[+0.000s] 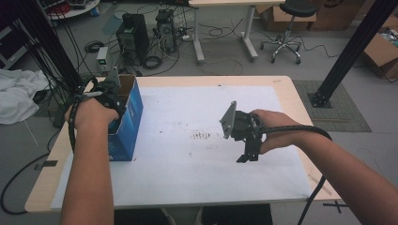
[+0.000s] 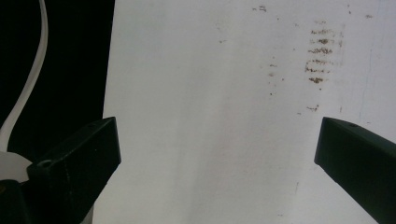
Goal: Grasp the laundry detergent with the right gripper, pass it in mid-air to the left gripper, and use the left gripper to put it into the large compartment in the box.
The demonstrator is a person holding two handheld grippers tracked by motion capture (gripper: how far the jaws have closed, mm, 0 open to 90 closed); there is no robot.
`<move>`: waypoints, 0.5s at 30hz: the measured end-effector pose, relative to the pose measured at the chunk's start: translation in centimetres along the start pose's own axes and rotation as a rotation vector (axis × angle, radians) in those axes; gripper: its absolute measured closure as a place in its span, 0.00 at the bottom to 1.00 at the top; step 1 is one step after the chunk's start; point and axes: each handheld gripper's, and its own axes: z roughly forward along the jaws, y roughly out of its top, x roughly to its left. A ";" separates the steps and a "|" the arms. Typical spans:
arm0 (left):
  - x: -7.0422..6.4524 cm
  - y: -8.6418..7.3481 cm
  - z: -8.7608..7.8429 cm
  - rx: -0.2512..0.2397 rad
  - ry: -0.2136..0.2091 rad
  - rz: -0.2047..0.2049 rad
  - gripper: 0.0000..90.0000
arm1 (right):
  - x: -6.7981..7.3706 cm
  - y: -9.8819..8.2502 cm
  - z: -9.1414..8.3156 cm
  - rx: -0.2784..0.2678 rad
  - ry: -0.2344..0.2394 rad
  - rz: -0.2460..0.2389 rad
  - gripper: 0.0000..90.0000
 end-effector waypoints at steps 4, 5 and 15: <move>0.2 -0.1 0.1 -0.006 -0.009 -0.005 0.42 | 0.0 0.1 -0.1 -0.004 -0.003 -0.001 0.00; 0.2 -0.1 0.1 -0.004 -0.011 -0.006 0.42 | 0.0 0.1 -0.1 -0.004 -0.003 -0.001 0.00; 0.5 0.0 0.1 0.015 -0.013 -0.020 0.39 | 0.1 0.3 -0.5 0.002 -0.011 -0.006 0.00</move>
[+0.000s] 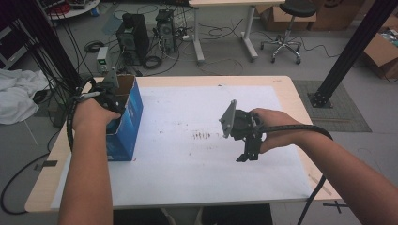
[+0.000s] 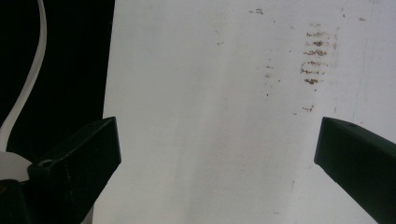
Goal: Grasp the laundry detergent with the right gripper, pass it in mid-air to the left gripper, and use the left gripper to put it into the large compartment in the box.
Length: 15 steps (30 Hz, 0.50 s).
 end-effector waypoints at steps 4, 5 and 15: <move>0.0 -0.1 0.0 -0.007 -0.004 0.005 0.39 | 0.0 0.1 0.0 0.002 -0.001 0.000 0.00; 0.0 -0.1 0.0 -0.008 -0.006 0.005 0.39 | 0.0 0.1 0.0 0.002 -0.002 -0.001 0.00; 0.1 -0.3 -0.6 -0.039 -0.008 0.000 0.32 | 0.1 0.1 0.1 0.003 -0.001 -0.004 0.00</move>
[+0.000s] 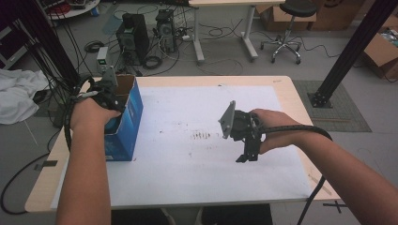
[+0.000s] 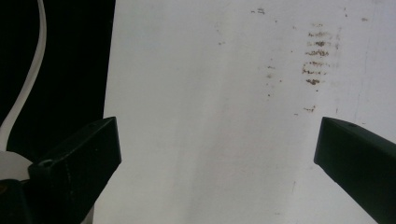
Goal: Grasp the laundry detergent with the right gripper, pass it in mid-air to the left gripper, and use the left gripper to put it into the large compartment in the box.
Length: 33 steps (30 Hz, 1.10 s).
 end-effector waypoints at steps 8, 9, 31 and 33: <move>-0.2 -0.1 -0.9 -0.017 0.013 0.012 0.32 | 0.0 0.1 0.0 -0.002 0.000 -0.001 0.00; -0.2 -0.1 -1.1 -0.019 0.014 0.008 0.32 | 0.0 0.1 0.0 -0.005 -0.001 -0.002 0.00; -0.4 -1.2 -4.8 -0.077 0.017 0.030 0.24 | 0.1 0.3 -0.3 -0.011 -0.009 -0.011 0.01; -0.4 -1.4 -5.4 -0.083 0.017 0.035 0.22 | 0.1 0.2 -0.4 -0.011 -0.009 -0.010 0.01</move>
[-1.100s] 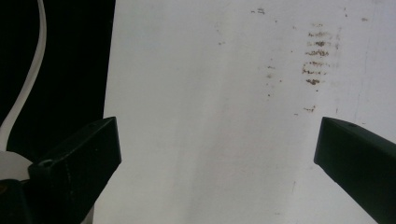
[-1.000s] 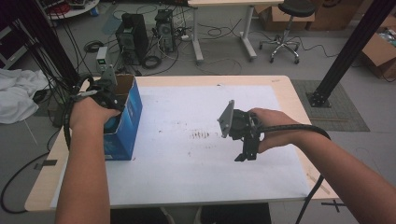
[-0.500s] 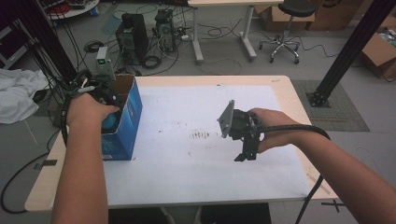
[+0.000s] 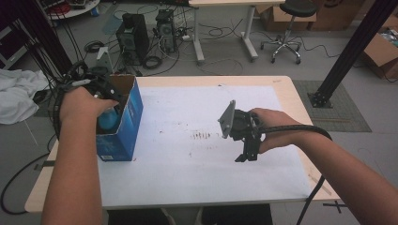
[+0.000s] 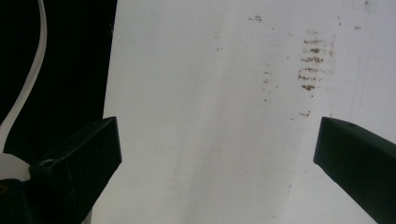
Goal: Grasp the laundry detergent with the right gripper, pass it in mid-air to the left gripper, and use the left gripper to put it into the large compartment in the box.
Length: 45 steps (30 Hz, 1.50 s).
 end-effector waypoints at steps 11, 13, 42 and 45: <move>-0.2 -0.4 -2.5 -0.016 0.010 0.036 0.20 | 0.1 -0.1 0.0 0.006 -0.003 0.000 0.01; -0.5 -0.4 -2.8 -0.017 0.008 0.041 0.18 | 0.1 0.0 0.1 0.005 -0.001 -0.002 0.01; -7.3 -1.8 -4.7 -0.001 0.049 0.348 0.00 | 0.3 -0.3 -0.1 -0.016 -0.008 0.003 0.01; -7.9 -2.1 -5.0 0.002 0.039 0.398 0.00 | 0.4 -0.3 -0.2 -0.017 -0.010 0.006 0.01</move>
